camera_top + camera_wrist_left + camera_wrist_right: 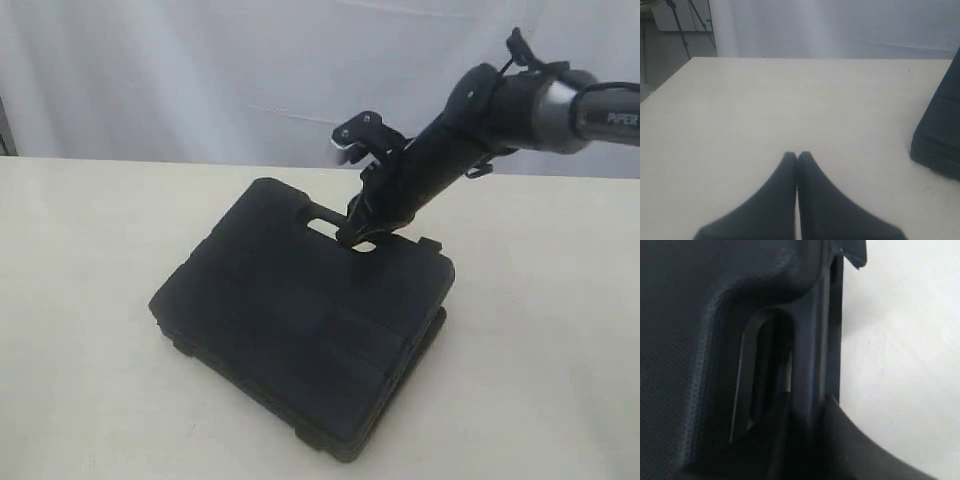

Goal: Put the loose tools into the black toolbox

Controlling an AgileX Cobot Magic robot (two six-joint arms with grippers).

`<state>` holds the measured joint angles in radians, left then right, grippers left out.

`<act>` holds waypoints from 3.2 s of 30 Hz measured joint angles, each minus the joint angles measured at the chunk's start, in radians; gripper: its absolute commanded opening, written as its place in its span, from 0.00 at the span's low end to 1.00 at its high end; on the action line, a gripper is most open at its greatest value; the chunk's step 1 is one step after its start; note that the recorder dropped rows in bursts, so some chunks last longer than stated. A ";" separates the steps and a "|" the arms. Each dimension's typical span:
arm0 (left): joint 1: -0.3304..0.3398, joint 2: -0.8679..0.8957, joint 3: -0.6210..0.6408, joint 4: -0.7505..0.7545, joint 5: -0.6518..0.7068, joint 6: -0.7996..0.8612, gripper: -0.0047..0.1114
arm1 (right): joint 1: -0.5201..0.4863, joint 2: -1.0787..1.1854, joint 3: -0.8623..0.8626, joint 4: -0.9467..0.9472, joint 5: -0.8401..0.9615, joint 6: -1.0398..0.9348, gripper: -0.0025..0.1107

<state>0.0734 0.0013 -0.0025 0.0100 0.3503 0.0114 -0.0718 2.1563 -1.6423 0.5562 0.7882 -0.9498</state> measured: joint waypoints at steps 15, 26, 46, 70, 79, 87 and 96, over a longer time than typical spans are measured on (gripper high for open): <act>0.000 0.000 0.000 0.000 0.000 0.000 0.04 | 0.000 0.073 0.004 -0.126 -0.060 0.000 0.52; 0.000 0.000 0.000 0.000 0.000 0.000 0.04 | 0.000 0.048 -0.010 -0.154 -0.015 0.119 0.52; 0.000 0.000 0.000 0.000 0.000 0.000 0.04 | 0.105 -0.012 -0.266 -0.104 0.375 0.248 0.07; 0.000 0.000 0.000 0.000 0.000 0.000 0.04 | 0.495 -0.076 0.146 -0.107 0.285 0.342 0.02; 0.000 0.000 0.000 0.000 0.000 0.000 0.04 | 0.495 -0.079 0.299 -0.337 0.166 0.524 0.02; 0.000 0.000 0.000 0.000 0.000 0.000 0.04 | 0.498 -0.127 0.332 -0.513 0.154 0.683 0.02; 0.000 0.000 0.000 0.000 0.000 0.000 0.04 | 0.443 -0.148 0.336 -0.667 0.207 0.807 0.02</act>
<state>0.0734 0.0013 -0.0025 0.0100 0.3503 0.0114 0.3708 2.0084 -1.3060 -0.1109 0.9955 -0.1427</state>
